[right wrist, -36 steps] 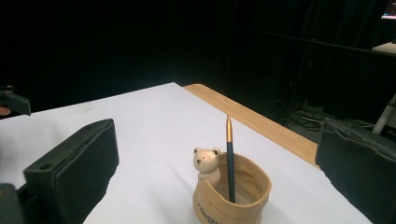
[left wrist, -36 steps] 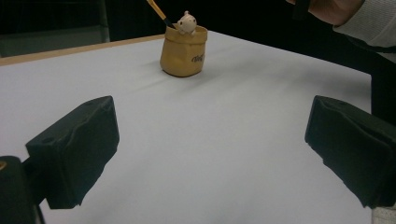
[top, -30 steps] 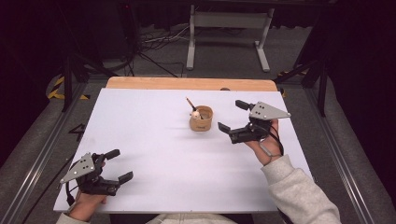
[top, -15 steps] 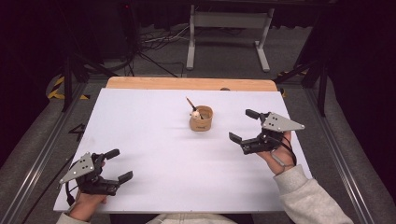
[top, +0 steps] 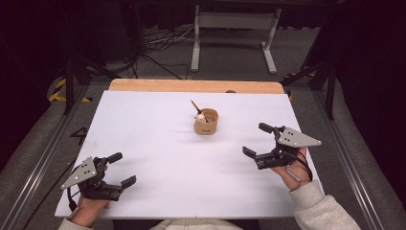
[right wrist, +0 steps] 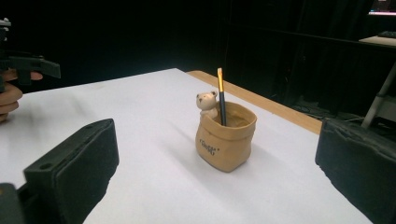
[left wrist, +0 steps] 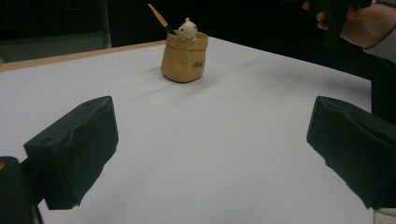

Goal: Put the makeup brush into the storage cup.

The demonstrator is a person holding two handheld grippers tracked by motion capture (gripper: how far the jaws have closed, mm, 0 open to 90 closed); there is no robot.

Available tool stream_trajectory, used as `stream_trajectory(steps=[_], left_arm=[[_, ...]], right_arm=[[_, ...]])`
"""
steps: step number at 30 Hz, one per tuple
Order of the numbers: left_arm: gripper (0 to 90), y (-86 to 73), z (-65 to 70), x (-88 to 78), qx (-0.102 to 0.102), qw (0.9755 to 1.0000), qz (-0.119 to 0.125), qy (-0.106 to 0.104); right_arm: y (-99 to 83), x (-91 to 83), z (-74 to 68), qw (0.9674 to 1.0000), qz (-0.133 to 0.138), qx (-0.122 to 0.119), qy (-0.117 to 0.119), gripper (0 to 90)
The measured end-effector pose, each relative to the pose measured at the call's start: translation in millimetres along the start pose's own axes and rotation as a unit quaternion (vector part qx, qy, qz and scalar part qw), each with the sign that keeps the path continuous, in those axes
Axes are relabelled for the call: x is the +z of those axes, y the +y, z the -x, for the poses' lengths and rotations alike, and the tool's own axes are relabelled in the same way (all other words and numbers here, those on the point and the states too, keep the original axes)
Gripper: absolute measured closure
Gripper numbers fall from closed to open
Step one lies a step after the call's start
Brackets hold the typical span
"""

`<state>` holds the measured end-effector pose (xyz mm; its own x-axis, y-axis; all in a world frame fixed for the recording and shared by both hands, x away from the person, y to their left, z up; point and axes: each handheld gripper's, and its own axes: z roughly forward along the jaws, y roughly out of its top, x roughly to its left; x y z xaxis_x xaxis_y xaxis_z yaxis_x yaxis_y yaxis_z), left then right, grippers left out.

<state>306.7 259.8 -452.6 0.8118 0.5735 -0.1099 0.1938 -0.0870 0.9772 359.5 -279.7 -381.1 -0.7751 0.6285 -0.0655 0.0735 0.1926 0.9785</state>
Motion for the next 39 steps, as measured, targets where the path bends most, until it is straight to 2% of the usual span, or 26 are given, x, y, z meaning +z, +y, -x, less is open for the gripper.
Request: stream_trajectory(steps=[10,15,23,34,39], left_arm=[[2.8,0.2,-0.3,0.5,0.008,1.0,0.002,0.001],[2.3,0.0,-0.2,1.2,0.005,1.0,0.005,0.003],[1.5,-0.4,-0.9,1.5,-0.004,1.0,0.006,0.004],[1.4,-0.8,-4.6,0.8,-0.004,0.9999,0.013,0.004],[1.5,-3.2,-7.3,1.2,-0.016,0.9997,0.017,0.001]], right_arm=[[-22.1,-6.3,-3.0,0.9999,-0.008,0.006,0.002,0.0],[-34.9,-5.6,-3.5,0.9998,-0.002,0.02,0.002,0.0],[-50.0,-4.9,-6.3,0.9997,-0.004,0.024,-0.002,0.0],[-62.3,-1.4,-9.5,0.9994,-0.015,0.031,0.001,0.0],[-65.0,0.7,-10.1,0.9991,-0.02,0.038,0.004,0.0]])
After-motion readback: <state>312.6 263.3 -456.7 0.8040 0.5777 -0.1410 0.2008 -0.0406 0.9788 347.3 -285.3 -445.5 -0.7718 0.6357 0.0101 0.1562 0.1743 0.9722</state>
